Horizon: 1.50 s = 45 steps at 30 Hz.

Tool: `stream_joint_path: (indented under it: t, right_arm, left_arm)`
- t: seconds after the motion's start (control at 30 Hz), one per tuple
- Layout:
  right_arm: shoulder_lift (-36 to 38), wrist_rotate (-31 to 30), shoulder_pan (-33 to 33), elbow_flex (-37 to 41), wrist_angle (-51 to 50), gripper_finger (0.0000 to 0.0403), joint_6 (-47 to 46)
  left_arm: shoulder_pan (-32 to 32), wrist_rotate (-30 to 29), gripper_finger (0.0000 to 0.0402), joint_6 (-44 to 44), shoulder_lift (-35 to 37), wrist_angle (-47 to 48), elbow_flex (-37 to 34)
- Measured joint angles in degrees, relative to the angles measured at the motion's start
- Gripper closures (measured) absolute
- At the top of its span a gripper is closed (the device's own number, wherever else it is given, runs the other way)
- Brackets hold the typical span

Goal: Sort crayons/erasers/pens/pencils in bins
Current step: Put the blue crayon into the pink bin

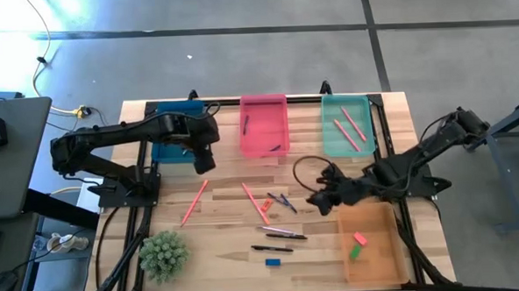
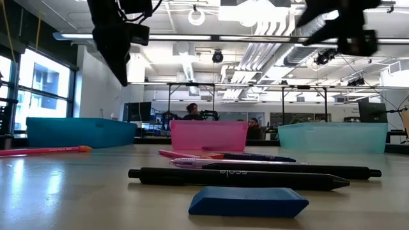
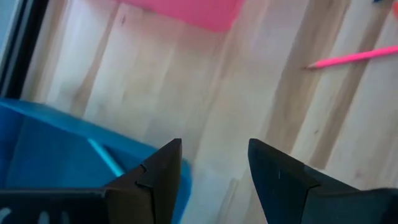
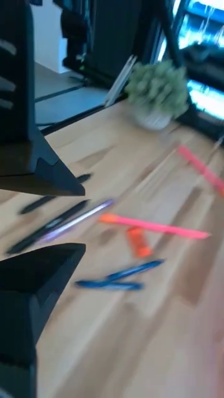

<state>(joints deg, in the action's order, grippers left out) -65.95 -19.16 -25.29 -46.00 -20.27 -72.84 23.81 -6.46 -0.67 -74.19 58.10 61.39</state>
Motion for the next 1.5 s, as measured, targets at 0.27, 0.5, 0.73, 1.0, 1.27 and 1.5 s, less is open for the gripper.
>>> stream_joint_path:
  t: [0.27,0.5,0.73,1.0,1.27,1.5]
  right_arm:
    - [-2.6,-0.1,7.3,-6.5,2.2,0.0277,14.8]
    - [-11.1,1.7,10.9,-18.2,-15.9,0.0277,18.9]
    - [-20.7,3.7,11.2,-25.4,-29.5,0.0277,18.7]
    - [-29.4,6.9,11.2,-27.6,-31.2,0.0277,15.8]
    - [-35.5,10.6,11.2,-28.3,-28.9,0.0277,11.6]
    - [-38.6,11.8,11.1,-28.2,-27.1,0.0277,9.8]
  left_arm:
    - [2.6,-0.6,0.0229,3.2,0.0,0.6,0.0]
    - [4.9,-0.6,0.0229,3.5,0.0,0.6,0.0]
    - [6.8,-2.2,0.0229,4.1,0.0,1.9,0.0]
    - [8.9,-2.9,0.0229,5.8,0.0,2.0,0.0]
    - [10.5,-2.9,0.0229,5.9,0.0,2.0,0.0]
    - [10.4,-2.8,0.0229,5.9,0.0,2.0,0.0]
